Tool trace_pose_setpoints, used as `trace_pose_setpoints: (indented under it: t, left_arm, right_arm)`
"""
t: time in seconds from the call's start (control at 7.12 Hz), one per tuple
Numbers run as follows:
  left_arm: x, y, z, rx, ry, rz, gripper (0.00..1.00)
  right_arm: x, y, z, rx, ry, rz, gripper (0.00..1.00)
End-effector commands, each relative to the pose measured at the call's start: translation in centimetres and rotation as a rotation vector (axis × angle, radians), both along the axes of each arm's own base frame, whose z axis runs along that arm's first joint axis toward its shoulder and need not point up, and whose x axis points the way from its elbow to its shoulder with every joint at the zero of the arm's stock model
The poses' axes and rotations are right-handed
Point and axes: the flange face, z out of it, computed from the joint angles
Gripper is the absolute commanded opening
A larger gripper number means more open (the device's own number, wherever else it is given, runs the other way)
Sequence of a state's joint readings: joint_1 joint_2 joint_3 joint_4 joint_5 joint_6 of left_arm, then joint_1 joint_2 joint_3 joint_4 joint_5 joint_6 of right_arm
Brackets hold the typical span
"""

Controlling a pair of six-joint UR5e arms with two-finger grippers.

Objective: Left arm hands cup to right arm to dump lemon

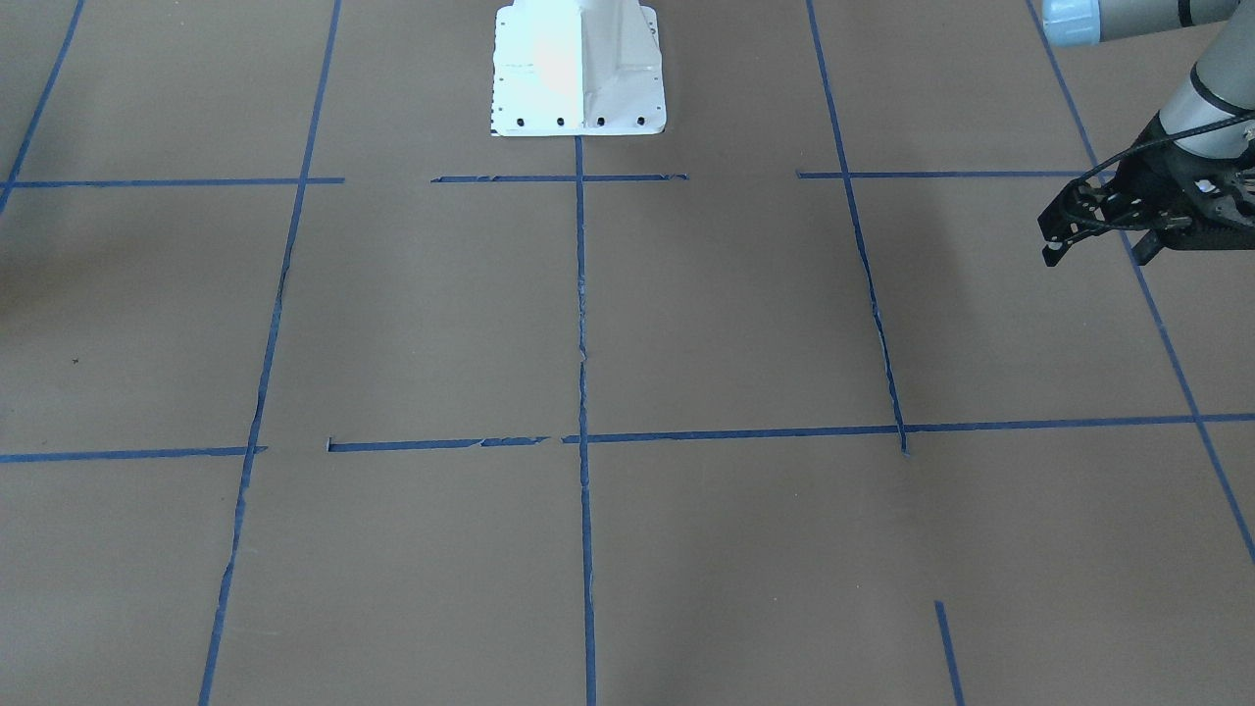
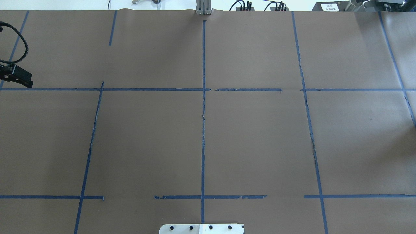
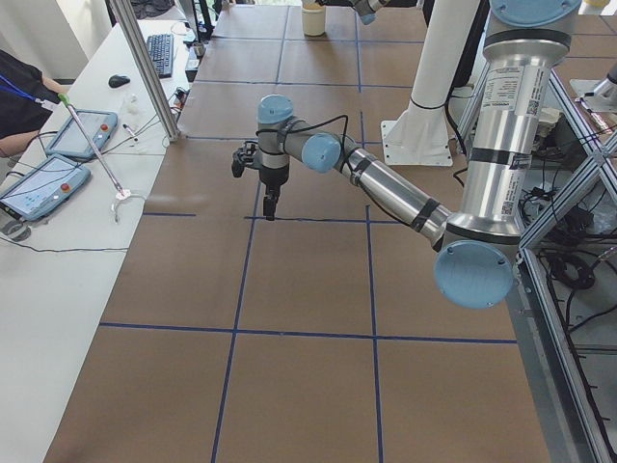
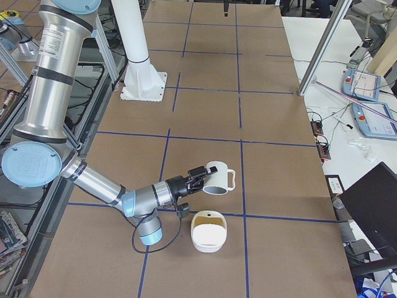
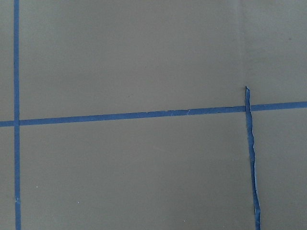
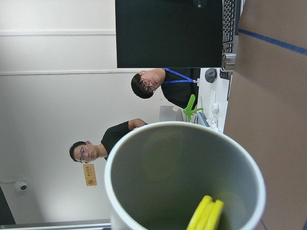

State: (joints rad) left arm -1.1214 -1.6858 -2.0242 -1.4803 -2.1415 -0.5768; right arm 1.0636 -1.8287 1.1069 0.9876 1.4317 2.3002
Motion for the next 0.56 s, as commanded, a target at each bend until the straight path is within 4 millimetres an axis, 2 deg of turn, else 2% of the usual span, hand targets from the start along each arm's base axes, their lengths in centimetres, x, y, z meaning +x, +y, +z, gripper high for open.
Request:
trace_pose_setpoints:
  t: [0.0,0.14,0.28,0.42]
  left_arm:
    - [0.0,0.0,-0.1,0.001,0.0,0.0,1.0]
    - [0.0,0.0,-0.2,0.001,0.001,-0.001,1.0]
    - [0.0,0.0,-0.1,0.001,0.0,0.0,1.0]
    - [0.0,-0.1,-0.1,0.001,0.0,0.0,1.0]
  right_arm:
    - [1.0,0.9,0.6,-0.036,-0.141,0.009,0.0]
    - [2.4,2.9,2.4,-0.025,-0.192,0.02,0.0]
    - [3.4,4.4,3.4,-0.004,-0.235,0.018,0.0]
    - [3.9,4.9,3.4,0.0,-0.311,0.013,0.0]
